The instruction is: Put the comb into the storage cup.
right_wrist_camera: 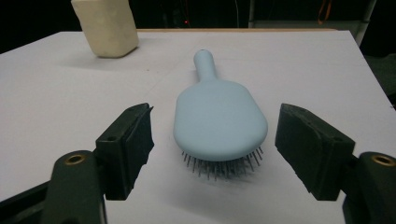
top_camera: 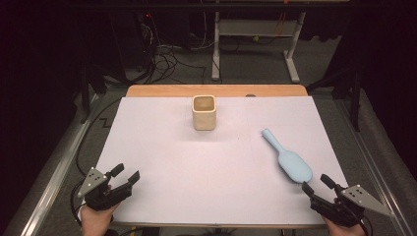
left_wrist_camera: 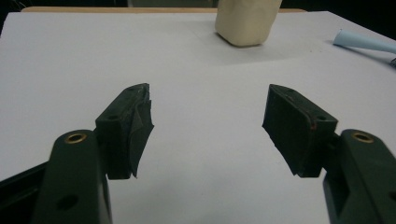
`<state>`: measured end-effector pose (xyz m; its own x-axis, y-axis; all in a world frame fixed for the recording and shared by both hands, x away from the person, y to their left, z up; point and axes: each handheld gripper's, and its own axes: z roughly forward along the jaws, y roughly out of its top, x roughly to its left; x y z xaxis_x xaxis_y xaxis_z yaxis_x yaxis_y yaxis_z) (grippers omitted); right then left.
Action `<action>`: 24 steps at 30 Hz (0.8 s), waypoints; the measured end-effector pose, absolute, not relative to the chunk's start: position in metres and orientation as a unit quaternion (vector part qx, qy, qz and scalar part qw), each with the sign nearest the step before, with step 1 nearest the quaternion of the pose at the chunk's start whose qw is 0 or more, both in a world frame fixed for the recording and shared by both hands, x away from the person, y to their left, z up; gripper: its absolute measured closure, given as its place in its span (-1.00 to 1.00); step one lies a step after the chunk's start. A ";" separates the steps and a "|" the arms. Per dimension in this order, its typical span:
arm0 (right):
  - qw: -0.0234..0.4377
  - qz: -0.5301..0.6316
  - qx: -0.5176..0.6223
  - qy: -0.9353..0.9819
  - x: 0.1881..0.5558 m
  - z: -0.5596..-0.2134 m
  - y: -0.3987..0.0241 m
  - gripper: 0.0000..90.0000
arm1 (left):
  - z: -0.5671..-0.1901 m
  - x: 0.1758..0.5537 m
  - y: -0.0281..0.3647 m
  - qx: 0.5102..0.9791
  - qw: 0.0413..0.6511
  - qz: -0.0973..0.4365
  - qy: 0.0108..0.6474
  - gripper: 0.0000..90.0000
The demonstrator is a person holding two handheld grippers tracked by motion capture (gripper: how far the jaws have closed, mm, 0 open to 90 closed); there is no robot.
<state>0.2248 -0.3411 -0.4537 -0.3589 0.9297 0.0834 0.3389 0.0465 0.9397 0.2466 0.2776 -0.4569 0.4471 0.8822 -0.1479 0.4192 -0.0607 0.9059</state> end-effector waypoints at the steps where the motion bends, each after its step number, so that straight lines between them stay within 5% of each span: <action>1: 0.299 0.495 0.482 0.659 0.225 -0.454 -0.341 -0.38 | -0.457 0.247 0.277 0.691 0.496 0.232 0.472 -0.26; 24: 0.303 0.490 0.480 0.661 0.228 -0.454 -0.338 -0.36 | -0.458 0.247 0.276 0.695 0.493 0.231 0.469 -0.25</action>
